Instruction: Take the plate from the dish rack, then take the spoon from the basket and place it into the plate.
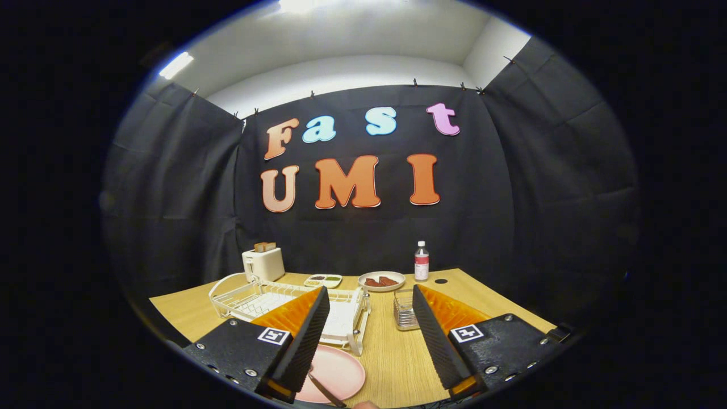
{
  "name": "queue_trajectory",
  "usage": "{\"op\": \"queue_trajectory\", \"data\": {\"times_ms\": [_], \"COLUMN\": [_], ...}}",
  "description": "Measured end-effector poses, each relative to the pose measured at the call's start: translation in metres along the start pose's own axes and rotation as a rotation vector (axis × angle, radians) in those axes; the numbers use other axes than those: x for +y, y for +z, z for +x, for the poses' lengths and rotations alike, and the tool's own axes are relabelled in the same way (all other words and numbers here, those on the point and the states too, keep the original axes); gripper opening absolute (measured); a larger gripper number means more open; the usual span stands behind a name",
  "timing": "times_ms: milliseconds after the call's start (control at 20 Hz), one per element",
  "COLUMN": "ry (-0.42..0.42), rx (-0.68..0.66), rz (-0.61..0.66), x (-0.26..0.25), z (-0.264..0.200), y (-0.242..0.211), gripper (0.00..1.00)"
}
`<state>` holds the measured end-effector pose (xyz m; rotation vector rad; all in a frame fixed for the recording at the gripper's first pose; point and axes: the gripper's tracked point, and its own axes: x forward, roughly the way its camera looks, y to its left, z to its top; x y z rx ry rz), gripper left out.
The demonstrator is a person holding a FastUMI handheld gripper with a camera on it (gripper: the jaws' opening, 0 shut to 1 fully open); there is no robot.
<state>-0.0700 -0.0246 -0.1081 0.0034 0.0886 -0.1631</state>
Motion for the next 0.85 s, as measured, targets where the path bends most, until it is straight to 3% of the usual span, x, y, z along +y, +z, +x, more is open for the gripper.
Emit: {"op": "queue_trajectory", "data": {"times_ms": [850], "ry": [-0.027], "rx": [-0.117], "rz": [-0.044], "x": [0.027], "z": [0.030], "y": [0.080], "gripper": [0.91]}}
